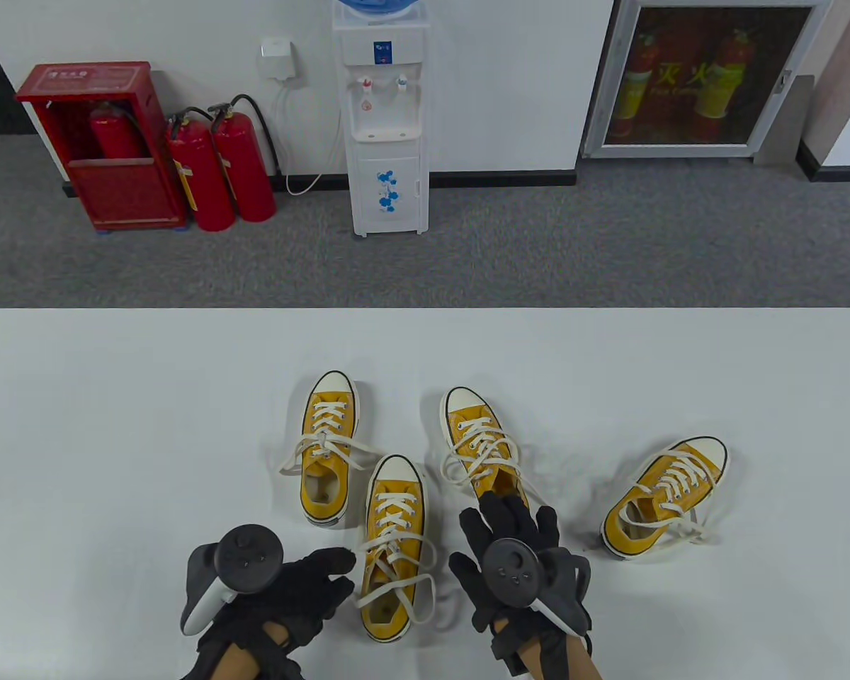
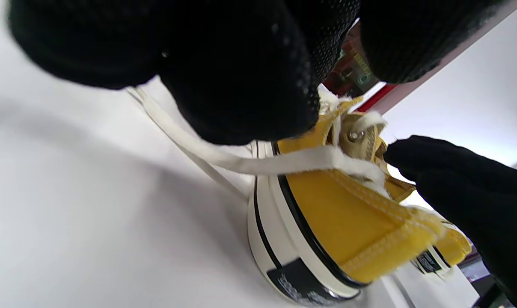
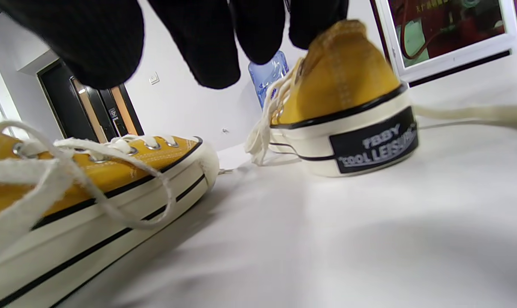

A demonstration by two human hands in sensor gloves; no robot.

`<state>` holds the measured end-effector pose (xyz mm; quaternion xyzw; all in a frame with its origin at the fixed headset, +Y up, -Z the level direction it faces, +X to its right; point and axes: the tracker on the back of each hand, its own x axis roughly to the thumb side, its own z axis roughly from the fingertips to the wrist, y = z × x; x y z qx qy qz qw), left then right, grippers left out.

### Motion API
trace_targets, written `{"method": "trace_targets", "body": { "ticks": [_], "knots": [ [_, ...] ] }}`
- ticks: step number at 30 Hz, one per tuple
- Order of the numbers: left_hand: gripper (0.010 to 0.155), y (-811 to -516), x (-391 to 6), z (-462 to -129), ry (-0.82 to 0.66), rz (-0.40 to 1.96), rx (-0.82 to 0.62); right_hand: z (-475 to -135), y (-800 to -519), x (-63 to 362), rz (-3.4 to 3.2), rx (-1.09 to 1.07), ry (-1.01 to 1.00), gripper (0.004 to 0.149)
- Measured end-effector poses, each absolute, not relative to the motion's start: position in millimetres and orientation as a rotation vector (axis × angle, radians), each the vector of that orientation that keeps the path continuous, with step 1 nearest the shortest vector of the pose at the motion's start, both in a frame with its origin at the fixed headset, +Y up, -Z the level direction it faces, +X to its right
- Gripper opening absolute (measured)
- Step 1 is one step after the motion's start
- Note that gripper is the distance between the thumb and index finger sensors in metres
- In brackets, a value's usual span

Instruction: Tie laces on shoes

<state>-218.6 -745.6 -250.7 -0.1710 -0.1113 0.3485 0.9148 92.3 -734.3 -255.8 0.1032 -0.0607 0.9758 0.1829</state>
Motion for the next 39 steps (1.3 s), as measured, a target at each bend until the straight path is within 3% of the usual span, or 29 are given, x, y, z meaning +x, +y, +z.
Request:
{"method": "trace_targets", "body": {
  "ticks": [9, 20, 25, 39],
  "knots": [
    [0.068, -754.0, -193.3, -244.8, -0.250, 0.579, -0.345, -254.3, -732.8, 90.4, 2.752, 0.311, -0.194, 0.069],
    [0.042, -756.0, -191.8, -246.7, -0.212, 0.510, -0.292, -254.5, -732.0, 91.1, 2.733, 0.316, -0.198, 0.069],
    [0.041, -748.0, -203.6, -249.5, -0.192, 0.546, -0.253, -254.2, -731.8, 90.8, 2.741, 0.320, -0.202, 0.069],
    [0.040, -732.0, -260.6, -251.2, -0.007, 0.777, 0.042, -254.5, -733.0, 92.2, 2.721, 0.316, -0.213, 0.069]
  ]
}}
